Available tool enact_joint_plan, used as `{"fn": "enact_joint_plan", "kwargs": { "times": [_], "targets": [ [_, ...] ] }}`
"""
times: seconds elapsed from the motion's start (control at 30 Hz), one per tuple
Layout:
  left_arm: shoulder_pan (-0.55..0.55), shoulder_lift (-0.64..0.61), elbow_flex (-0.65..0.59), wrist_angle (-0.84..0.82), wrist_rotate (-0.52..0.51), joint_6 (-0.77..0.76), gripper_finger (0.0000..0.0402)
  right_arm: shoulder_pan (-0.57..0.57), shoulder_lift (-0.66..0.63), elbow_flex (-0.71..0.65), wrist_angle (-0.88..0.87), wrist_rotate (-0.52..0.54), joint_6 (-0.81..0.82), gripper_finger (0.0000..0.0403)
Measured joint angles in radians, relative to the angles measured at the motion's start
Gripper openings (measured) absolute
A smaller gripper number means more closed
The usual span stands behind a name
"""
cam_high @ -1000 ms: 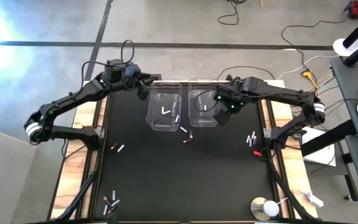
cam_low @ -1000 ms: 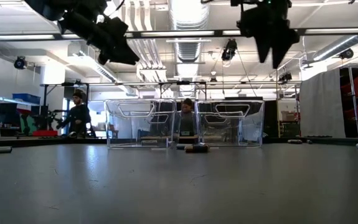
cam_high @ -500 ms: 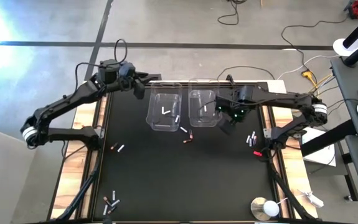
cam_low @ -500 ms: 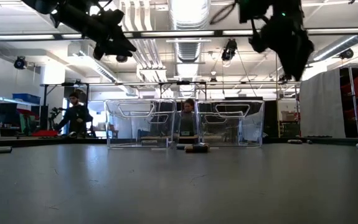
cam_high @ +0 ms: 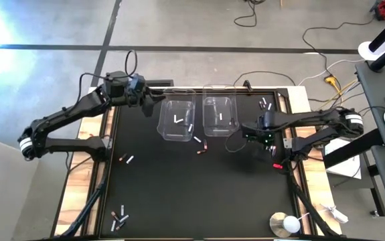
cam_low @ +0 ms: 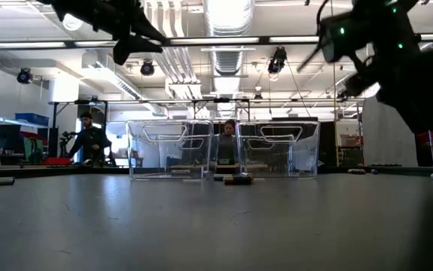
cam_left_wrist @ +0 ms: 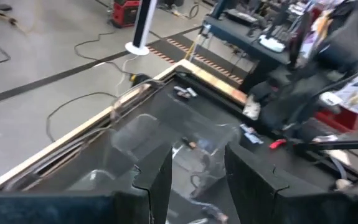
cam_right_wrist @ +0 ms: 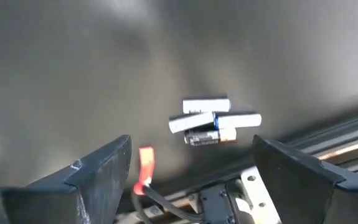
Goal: Sort batteries
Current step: Put the white battery into the left transparent bin
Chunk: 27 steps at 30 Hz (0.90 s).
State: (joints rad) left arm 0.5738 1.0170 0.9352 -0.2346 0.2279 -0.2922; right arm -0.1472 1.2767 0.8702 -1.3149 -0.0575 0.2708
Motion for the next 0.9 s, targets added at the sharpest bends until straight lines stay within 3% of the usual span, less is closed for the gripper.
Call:
{"fn": "enact_joint_plan", "kwargs": {
  "times": [0.47,0.9],
  "targets": [
    [-0.022,-0.004,0.019,0.009,0.010,-0.067,0.0127,-0.072,0.151,-0.096,0.151,-0.002,-0.082,0.0347],
    [-0.022,-0.004,0.019,0.010,0.026,0.036,0.0127,-0.094,0.260,-0.096,0.153,-0.002,-0.134,0.0336]
  ]
}}
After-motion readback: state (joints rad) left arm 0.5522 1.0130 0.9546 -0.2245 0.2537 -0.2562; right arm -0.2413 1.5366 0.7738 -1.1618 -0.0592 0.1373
